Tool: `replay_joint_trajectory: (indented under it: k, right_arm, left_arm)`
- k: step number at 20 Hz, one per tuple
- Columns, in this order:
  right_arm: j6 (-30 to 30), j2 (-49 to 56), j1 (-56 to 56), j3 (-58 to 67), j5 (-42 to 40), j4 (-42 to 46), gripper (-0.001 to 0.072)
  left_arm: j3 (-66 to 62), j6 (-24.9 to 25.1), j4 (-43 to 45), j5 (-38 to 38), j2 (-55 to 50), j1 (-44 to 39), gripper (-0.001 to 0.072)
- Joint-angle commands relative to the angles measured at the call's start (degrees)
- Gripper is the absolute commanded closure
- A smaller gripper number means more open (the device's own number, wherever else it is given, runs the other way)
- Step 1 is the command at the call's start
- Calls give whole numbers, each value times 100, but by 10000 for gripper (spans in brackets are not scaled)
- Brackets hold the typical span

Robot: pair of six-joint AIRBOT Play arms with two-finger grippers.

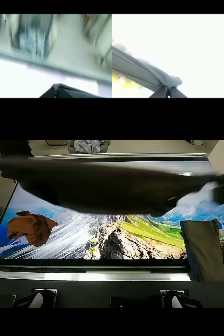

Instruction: Fold the shirts.

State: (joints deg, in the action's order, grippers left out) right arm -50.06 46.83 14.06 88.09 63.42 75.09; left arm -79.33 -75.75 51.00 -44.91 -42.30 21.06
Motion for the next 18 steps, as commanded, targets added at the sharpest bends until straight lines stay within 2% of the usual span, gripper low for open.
replay_joint_trajectory:
  k: [1, 5, 11, 14, 16, 18]
  right_arm:
    - [-323, -940, 2, 1624, -461, 1121, 661]
    - [-330, -1292, 4, 1703, -391, 1290, 660]
    - [-549, -1019, 4, 1700, 299, 1327, 660]
    - [-660, -310, 2, 1698, 1191, 1296, 660]
    - [-654, 590, 2, 1694, 2253, 1252, 660]
    - [-651, 1733, 2, 1593, 2859, 883, 660]
  left_arm:
    - [-1137, -221, 20, 658, 756, 2, 682]
    - [-1169, -505, 20, 527, 1010, 2, 682]
    - [-1161, -531, 201, 101, 962, 4, 682]
    - [-1147, -531, 516, -647, 531, 2, 682]
    - [-916, -529, 509, -1344, -101, -52, 683]
    - [-417, -223, 511, -1510, -894, -236, 682]
